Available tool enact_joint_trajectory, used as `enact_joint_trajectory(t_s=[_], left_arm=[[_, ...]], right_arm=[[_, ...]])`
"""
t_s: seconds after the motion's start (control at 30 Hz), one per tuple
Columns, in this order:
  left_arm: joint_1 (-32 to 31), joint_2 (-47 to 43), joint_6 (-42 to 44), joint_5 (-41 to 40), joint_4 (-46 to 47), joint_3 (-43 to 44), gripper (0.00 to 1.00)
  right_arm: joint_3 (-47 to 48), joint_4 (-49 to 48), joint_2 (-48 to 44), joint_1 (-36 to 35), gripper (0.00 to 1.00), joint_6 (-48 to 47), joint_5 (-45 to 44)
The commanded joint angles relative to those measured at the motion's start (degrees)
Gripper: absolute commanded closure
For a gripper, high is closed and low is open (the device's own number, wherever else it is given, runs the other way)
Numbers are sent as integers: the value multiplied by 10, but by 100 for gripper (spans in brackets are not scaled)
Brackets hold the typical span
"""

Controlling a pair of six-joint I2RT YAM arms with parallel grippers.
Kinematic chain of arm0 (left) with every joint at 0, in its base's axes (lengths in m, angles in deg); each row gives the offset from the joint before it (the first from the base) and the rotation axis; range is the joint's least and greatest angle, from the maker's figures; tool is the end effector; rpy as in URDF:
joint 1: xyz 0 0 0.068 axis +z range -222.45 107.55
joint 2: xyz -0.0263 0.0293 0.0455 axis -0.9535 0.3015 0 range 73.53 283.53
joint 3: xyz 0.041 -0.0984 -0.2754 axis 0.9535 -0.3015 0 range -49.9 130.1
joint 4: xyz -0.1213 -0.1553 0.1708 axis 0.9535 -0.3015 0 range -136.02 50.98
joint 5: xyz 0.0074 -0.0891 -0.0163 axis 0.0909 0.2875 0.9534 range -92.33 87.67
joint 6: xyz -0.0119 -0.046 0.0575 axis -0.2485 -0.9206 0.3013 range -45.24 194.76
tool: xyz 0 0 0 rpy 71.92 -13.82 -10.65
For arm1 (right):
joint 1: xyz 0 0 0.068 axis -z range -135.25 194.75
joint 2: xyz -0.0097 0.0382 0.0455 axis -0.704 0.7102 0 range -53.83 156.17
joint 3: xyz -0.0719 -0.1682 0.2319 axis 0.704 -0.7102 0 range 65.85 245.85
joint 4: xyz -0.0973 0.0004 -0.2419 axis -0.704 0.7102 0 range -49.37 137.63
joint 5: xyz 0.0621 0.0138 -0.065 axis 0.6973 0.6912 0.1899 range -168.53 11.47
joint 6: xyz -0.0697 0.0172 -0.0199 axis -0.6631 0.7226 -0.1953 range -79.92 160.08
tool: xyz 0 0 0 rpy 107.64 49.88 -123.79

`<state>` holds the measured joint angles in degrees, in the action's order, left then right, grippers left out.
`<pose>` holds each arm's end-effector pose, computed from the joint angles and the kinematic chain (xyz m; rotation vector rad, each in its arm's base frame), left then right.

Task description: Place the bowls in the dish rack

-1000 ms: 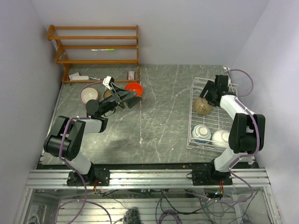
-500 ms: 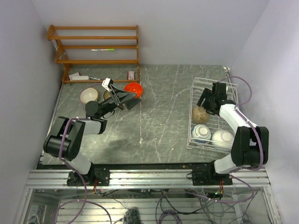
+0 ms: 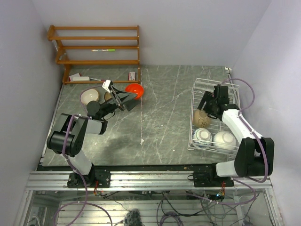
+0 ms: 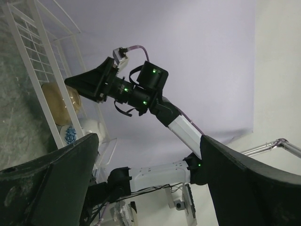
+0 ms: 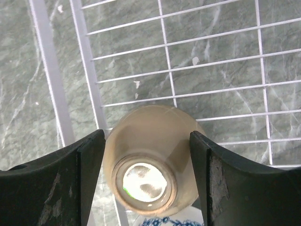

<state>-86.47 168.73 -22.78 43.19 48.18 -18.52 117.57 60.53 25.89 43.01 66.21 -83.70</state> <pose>0.2957 -0.1198 0.2535 -0.2607 1.6084 -2.0519 0.3040 0.0036 0.2333 0.5492 2.3421 0.1176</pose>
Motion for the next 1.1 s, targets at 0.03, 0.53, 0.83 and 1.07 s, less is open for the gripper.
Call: enact_joint_trajectory(t_s=[0.03,0.53,0.83,1.07], left_arm=[[9,9,54,5,43,36,0],[14,-102,646,-361,-898,328,1],[14,-47,723,-543,-1012,356,14],[-4,6,748,-565,-986,335,17]], right_arm=[[17,28,-40,-9,27,5,5],[29,25,-133,-11,24,14,55],[14,22,-162,-30,24,-1,98],[0,15,-151,-46,24,-11,98]])
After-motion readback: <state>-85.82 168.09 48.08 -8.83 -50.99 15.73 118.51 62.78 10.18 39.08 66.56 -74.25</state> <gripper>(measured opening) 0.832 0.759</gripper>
